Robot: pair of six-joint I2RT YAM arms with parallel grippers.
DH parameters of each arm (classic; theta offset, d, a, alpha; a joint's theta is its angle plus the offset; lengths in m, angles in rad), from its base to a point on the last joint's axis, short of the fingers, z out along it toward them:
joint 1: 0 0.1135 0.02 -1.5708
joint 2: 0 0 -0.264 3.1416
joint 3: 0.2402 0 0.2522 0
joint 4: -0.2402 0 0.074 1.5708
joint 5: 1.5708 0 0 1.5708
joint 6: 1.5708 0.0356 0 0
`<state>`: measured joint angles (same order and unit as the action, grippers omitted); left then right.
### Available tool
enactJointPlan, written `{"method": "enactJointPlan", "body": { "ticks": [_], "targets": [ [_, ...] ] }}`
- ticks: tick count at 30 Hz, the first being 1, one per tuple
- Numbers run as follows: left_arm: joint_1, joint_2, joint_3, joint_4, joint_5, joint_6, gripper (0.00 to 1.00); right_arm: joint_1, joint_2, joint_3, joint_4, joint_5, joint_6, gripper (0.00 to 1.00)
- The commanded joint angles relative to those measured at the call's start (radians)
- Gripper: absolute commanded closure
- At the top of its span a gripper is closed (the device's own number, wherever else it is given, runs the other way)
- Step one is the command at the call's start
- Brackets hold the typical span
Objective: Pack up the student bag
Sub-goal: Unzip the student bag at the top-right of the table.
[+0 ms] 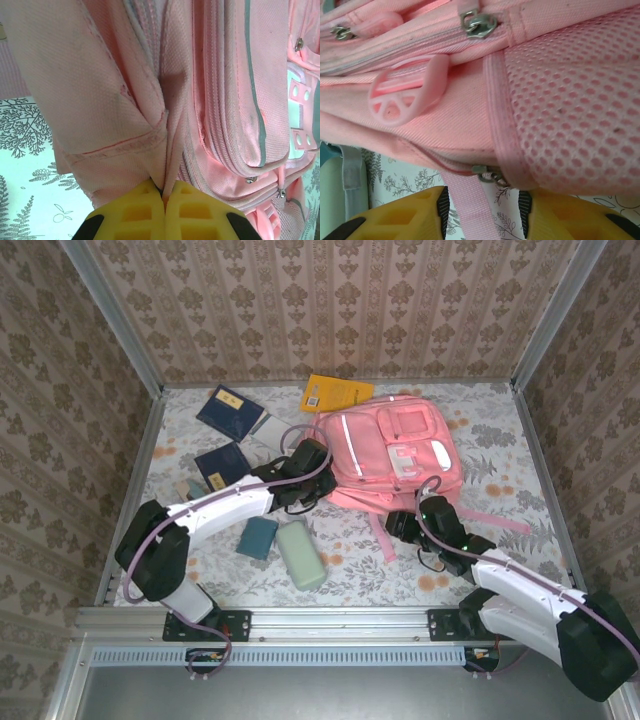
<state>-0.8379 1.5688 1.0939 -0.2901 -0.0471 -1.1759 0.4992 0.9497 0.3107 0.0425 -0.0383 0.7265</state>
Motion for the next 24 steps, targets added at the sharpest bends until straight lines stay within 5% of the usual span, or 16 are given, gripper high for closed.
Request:
{"method": "enactJointPlan", "body": {
  "ticks": [1,13,24],
  "targets": [
    [-0.007,-0.061,0.044,0.023,-0.017,-0.017,1.00,-0.020,0.014,0.018,0.002,-0.026,-0.030,0.56],
    [-0.006,-0.061,0.041,0.027,-0.013,-0.021,1.00,-0.031,0.094,0.061,0.062,-0.092,-0.050,0.58],
    [0.003,-0.051,0.049,0.031,-0.014,-0.038,1.00,-0.029,-0.001,0.113,-0.164,-0.100,-0.019,0.54]
  ]
}}
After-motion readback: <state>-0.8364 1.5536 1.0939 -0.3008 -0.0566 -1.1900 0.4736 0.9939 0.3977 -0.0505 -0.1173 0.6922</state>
